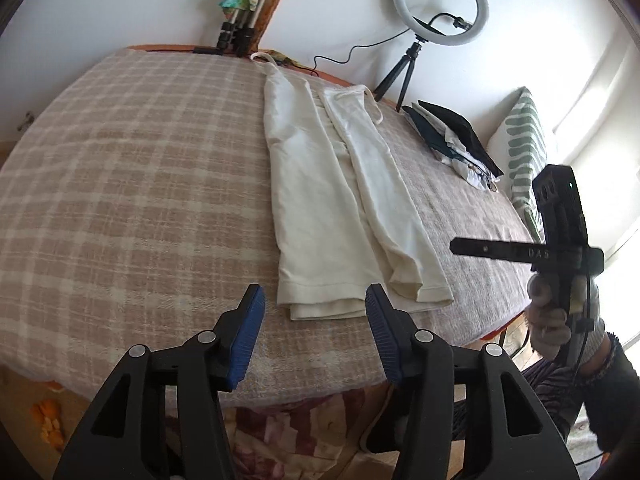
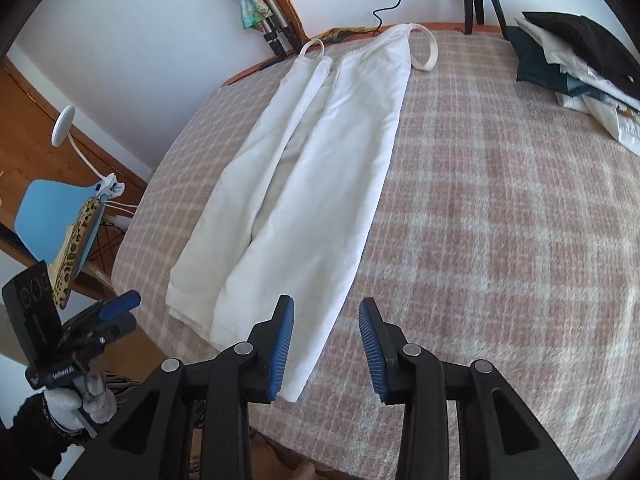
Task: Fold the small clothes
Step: 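Grasp the hem end of the folded strip with both tools, then lift the hem and fold it up toward the straps with both tools, then open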
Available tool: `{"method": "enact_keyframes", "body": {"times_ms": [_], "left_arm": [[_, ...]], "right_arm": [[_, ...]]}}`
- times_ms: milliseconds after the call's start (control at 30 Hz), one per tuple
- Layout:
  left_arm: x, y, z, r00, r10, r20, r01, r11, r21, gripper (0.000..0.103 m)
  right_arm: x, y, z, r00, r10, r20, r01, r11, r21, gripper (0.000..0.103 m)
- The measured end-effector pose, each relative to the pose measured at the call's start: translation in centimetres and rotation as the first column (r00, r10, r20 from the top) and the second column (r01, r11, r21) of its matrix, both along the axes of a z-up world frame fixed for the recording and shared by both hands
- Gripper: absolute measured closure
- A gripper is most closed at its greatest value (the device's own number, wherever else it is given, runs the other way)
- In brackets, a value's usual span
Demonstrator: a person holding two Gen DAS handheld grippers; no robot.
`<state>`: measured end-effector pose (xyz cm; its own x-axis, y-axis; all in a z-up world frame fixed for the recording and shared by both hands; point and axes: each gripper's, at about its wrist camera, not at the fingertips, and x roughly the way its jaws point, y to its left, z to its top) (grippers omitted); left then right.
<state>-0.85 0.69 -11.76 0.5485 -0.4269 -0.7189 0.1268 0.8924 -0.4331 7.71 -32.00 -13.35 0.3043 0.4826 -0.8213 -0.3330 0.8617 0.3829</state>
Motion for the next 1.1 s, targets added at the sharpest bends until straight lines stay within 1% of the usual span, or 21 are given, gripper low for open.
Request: {"method": "enact_keyframes", "body": {"times_ms": [100,167,233,300,333,367,400,433,467,500,533,600,667,700,733,800,833,867,900,1000,1100], "left_arm": [[1.6,1.2,-1.6,0.998,0.029,-0.063,-0.034,0.996,-0.079,0.052],[2.0,1.8,-2.8,0.993,0.042,-0.107,-0.059,0.986,-0.155,0.054],[2.1,2.0,-3.7,0.988,0.039,-0.15,-0.072,0.973,-0.217,0.055],[2.2,1.9,-4.4,0.984,0.027,-0.176,-0.074,0.961,-0.266,0.061],[2.1,1.7,-4.4,0.983,0.018,-0.181,-0.068,0.958,-0.277,0.067],[2.2,1.5,-4.5,0.983,0.01,-0.181,-0.062,0.957,-0.283,0.077],[2.2,1.3,-4.4,0.984,0.001,-0.178,-0.053,0.957,-0.285,0.084],[2.4,0.9,-4.3,0.985,-0.008,-0.174,-0.042,0.959,-0.281,0.099],[2.4,0.7,-4.2,0.986,-0.005,-0.166,-0.04,0.963,-0.266,0.1],[2.4,0.5,-4.0,0.988,0.002,-0.156,-0.042,0.967,-0.253,0.1],[2.4,0.6,-3.6,0.988,0.008,-0.151,-0.047,0.964,-0.261,0.1],[1.6,1.0,-2.5,0.992,0.02,-0.126,-0.055,0.959,-0.276,0.1],[0.9,1.4,-2.1,0.995,0.026,-0.096,-0.05,0.966,-0.254,0.1],[0.9,1.5,-2.5,0.994,0.026,-0.104,-0.051,0.969,-0.243,0.1],[0.9,1.5,-3.0,0.992,0.021,-0.122,-0.05,0.97,-0.239,0.1],[1.0,1.5,-4.3,0.987,0.02,-0.157,-0.056,0.972,-0.226,0.1],[1.1,1.5,-4.7,0.986,0.02,-0.166,-0.056,0.974,-0.217,0.1],[1.0,1.5,-4.7,0.987,0.02,-0.159,-0.054,0.975,-0.215,0.1],[1.0,1.4,-4.4,0.988,0.016,-0.152,-0.047,0.978,-0.203,0.1],[0.8,1.3,-3.7,0.992,0.008,-0.124,-0.031,0.983,-0.183,0.1],[0.8,1.0,-3.9,0.991,-0.001,-0.131,-0.022,0.985,-0.174,0.1]], "right_arm": [[-1.2,0.3,-1.7,0.999,0.006,-0.037,-0.005,1.0,0.011,0.068],[-1.4,0.1,-2.5,0.997,0.005,-0.074,-0.001,0.999,0.051,0.069],[-1.7,-0.2,-2.7,0.996,0.002,-0.086,0.006,0.995,0.095,0.069],[-1.7,-0.4,-3.0,0.995,0.009,-0.1,0.004,0.991,0.132,0.072],[-1.7,-0.4,-3.1,0.994,0.014,-0.105,0.001,0.99,0.14,0.073],[-1.7,-0.4,-3.3,0.994,0.02,-0.106,-0.005,0.99,0.143,0.076],[-1.8,-0.2,-3.3,0.994,0.028,-0.102,-0.013,0.99,0.142,0.078],[-1.8,-0.2,-3.4,0.995,0.035,-0.096,-0.021,0.99,0.139,0.084],[-1.7,0.0,-3.3,0.994,0.044,-0.096,-0.029,0.989,0.145,0.097],[-1.7,0.2,-3.5,0.993,0.056,-0.105,-0.04,0.987,0.153,0.099],[-1.8,0.4,-3.6,0.993,0.059,-0.106,-0.043,0.988,0.148,0.1],[-2.2,0.4,-2.7,0.994,0.065,-0.091,-0.052,0.988,0.144,0.101],[-2.9,0.0,-1.0,0.996,0.087,-0.036,-0.08,0.984,0.157,0.101],[-3.2,-0.1,-0.5,0.995,0.095,-0.009,-0.093,0.984,0.149,0.101],[-3.3,-0.2,-0.3,0.995,0.098,-0.002,-0.096,0.984,0.147,0.101],[-3.2,0.0,-1.4,0.995,0.096,-0.037,-0.091,0.988,0.123,0.101],[-3.1,0.3,-2.1,0.994,0.096,-0.058,-0.09,0.991,0.101,0.101],[-3.1,0.6,-2.7,0.993,0.096,-0.075,-0.09,0.992,0.084,0.101],[-3.1,0.8,-3.0,0.992,0.1,-0.079,-0.094,0.993,0.076,0.101],[-3.0,0.7,-2.5,0.992,0.107,-0.063,-0.102,0.992,0.079,0.101],[-2.8,0.0,-2.9,0.992,0.098,-0.075,-0.091,0.992,0.086,0.101]]}}
